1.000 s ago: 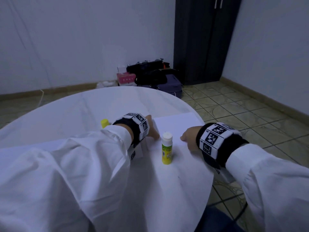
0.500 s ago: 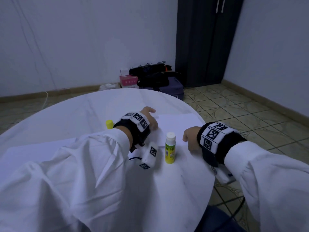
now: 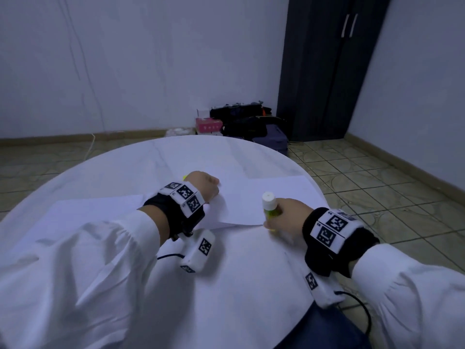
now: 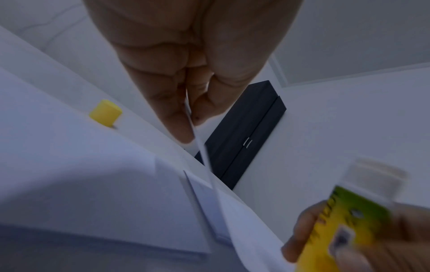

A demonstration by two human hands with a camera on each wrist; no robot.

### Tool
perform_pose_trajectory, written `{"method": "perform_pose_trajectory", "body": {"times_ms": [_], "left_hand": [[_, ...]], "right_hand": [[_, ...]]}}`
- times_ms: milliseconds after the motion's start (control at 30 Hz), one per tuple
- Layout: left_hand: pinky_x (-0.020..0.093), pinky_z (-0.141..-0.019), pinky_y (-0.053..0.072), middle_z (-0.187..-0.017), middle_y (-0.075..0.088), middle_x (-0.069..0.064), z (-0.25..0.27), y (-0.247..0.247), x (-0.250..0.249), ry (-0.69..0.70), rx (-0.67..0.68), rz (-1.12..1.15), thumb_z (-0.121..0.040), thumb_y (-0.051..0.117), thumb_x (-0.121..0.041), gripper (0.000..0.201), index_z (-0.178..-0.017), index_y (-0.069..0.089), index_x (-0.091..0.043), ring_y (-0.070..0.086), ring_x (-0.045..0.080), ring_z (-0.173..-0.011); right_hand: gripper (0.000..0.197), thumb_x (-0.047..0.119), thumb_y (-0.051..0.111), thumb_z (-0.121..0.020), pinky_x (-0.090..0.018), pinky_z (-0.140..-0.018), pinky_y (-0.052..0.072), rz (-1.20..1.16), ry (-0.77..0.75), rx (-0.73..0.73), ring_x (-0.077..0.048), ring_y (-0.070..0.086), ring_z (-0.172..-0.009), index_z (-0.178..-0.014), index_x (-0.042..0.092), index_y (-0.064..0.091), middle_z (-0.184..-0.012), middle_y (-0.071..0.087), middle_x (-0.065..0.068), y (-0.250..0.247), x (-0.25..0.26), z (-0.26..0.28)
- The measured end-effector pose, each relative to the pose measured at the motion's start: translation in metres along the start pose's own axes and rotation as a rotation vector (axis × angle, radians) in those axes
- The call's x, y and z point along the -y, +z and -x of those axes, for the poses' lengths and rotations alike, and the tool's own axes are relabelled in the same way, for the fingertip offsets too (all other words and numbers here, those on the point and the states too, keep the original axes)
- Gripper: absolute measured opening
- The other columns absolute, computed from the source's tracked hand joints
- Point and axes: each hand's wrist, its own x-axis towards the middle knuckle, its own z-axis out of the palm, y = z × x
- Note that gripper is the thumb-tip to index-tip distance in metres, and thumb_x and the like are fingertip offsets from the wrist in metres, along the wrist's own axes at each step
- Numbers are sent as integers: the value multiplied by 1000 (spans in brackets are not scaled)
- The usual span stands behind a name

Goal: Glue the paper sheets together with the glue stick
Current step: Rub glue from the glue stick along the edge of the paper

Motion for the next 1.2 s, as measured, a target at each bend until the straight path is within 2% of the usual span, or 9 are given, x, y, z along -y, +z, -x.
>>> {"method": "perform_pose_trajectory", "body": {"times_ms": [167, 467, 567, 667, 767, 900, 967, 1067, 1200], "left_hand": [[28, -73, 59, -103, 67, 7, 54, -43, 39, -71, 76, 47, -86, 57, 5, 31, -114, 66, -6, 67, 23, -75], [17, -58, 51, -73, 59, -7, 138, -78, 111, -142, 354, -327, -74, 79, -8, 61, -129, 56, -19, 59, 7, -54], [17, -66, 50, -83, 53, -11, 143, -81, 124, -83, 376, -508, -73, 81, -20, 70, -134, 50, -28, 59, 6, -73], [30, -96, 47, -118, 38, -7, 144, -82, 136, -33, 380, -681, -70, 80, -39, 75, -136, 44, -38, 52, 17, -115], [37, -108, 36, -145, 16, -6, 147, -82, 136, 35, 373, -818, -73, 73, -53, 73, -138, 40, -44, 33, 20, -133], [36, -105, 36, -147, 31, -14, 149, -79, 133, 142, 378, -887, -79, 64, -55, 64, -137, 40, -44, 34, 18, -130], [34, -103, 35, -145, 35, -16, 151, -79, 133, 176, 363, -907, -80, 62, -57, 62, -136, 41, -43, 36, 18, -128], [32, -98, 33, -143, 39, -17, 153, -80, 132, 216, 358, -937, -82, 59, -59, 60, -135, 41, -40, 37, 17, -125], [33, -97, 34, -140, 40, -14, 156, -81, 132, 253, 386, -982, -85, 56, -56, 57, -136, 39, -37, 39, 19, -122]], "right_hand": [[21, 26, 53, -89, -29, -61, 34, -190, -64, -105, -17, 46, -66, -74, 17, 41, -73, 48, 0, -4, 25, 21], [18, 30, 51, -88, -29, -63, 34, 232, -198, 214, -19, 49, -73, -81, 17, 42, -72, 50, 3, 44, 75, 42], [17, 30, 51, -89, -27, -60, 32, 300, -206, 210, -17, 47, -70, -87, 16, 42, -75, 48, 2, 48, 83, 42], [20, 31, 55, -90, -29, -69, 38, 250, -205, 197, -22, 52, -80, -99, 16, 45, -92, 57, -5, 46, 86, 33], [52, 39, 63, -87, -27, -73, 39, 13, -179, 101, -23, 52, -84, -128, 23, 36, -107, 53, -6, 44, 91, 22], [37, 38, 73, -78, -28, -61, 44, -297, -214, -106, -20, 55, -72, -105, 21, 53, -92, 59, -4, 44, 110, 13], [29, 30, 75, -77, -31, -58, 49, -371, -271, -114, -18, 56, -68, -98, 14, 61, -83, 60, -2, 47, 126, 12], [30, 31, 71, -79, -36, -69, 51, -232, -358, -88, -24, 60, -80, -90, 5, 62, -85, 63, -6, 61, 152, 8], [27, 36, 64, -84, -28, -62, 37, -76, -390, -20, -18, 52, -81, -80, 14, 49, -79, 53, 2, 86, 180, 4]]}}
